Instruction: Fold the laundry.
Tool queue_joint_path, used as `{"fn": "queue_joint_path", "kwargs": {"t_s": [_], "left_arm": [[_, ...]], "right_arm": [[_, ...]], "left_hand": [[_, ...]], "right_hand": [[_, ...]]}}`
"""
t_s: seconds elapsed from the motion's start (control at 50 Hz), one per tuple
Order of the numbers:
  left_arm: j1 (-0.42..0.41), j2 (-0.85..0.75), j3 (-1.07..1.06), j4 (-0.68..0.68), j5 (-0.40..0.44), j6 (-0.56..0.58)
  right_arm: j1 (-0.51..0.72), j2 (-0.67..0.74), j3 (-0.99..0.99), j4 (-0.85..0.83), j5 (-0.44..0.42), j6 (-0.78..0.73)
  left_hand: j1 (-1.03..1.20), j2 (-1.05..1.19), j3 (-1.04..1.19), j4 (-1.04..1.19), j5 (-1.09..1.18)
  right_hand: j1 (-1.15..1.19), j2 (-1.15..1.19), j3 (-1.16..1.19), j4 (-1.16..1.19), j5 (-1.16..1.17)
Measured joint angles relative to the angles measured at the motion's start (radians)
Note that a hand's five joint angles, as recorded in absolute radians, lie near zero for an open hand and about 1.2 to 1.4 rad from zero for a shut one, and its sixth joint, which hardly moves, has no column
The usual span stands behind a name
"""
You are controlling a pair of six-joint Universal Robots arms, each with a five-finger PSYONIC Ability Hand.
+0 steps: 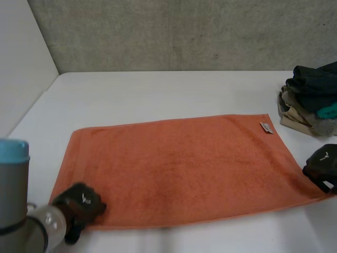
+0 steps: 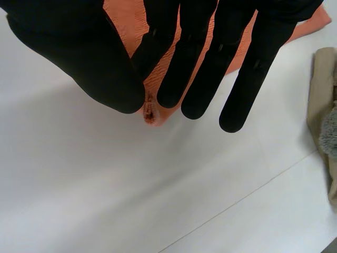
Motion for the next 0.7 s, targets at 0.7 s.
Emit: {"fn": "queue_joint_path", "kwargs": {"t_s": [0.7], "left_arm": [[0.003,-0.805,1.096,0.345,-0.114,0.075]], "right_arm": [[0.299,0.565,-0.550,-1.034,0.142,0.466]], "left_hand": [[0.000,0.001,0.002,0.003,0.000]], "right_hand": [[-0.214,-0.246,-0.249,-0.251,-0.253]]}}
